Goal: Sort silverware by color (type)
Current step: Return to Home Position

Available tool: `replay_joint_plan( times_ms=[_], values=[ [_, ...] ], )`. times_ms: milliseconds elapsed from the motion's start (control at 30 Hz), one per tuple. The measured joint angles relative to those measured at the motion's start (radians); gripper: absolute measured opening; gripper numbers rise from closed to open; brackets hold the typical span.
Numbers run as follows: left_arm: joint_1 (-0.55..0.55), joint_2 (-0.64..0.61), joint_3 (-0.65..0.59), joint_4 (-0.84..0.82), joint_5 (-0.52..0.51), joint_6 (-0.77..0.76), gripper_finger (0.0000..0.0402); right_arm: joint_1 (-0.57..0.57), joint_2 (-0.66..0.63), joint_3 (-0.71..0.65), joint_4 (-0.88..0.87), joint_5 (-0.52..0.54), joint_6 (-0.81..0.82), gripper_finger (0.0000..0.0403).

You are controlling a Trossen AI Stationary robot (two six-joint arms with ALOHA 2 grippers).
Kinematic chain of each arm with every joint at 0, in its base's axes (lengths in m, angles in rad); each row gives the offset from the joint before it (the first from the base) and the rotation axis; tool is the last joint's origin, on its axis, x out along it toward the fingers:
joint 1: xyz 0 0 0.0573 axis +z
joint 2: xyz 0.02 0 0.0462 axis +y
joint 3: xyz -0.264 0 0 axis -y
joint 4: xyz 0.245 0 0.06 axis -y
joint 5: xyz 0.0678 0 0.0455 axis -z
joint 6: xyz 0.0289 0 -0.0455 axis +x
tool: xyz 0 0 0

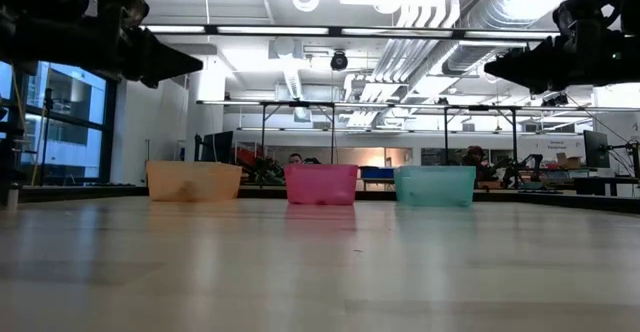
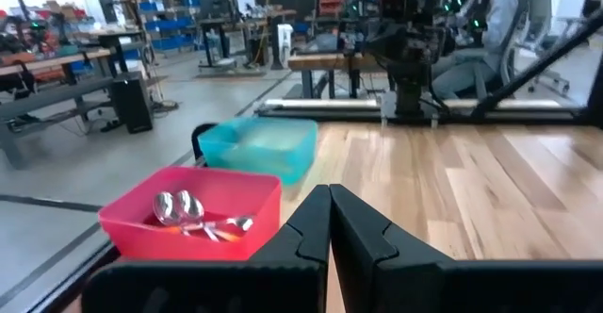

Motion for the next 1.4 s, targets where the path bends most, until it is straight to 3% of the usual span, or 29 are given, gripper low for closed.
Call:
replay_joint_plan(
  times_ms=[367,767,1167,1400],
  values=[
    [0.000,-0.247,-0.001,-0.323,0.008,0.003,0.0000,0.001,0.000,0.000,-0.042,0.018,0.009,0.0000],
    [0.000,-0.503,-0.001,-0.471,-0.050,-0.007,0.0000,0.000,0.000,0.000,-0.058,0.048,0.008,0.0000],
    [0.000,-0.511,-0.002,-0.526,-0.050,-0.004,0.0000,0.000,0.000,-0.001,-0.055,0.077,0.006,0.0000],
    [0.000,-0.511,-0.002,-0.518,-0.101,0.030,0.0000,0.000,0.000,-0.001,-0.007,0.080,0.006,0.0000]
  ],
)
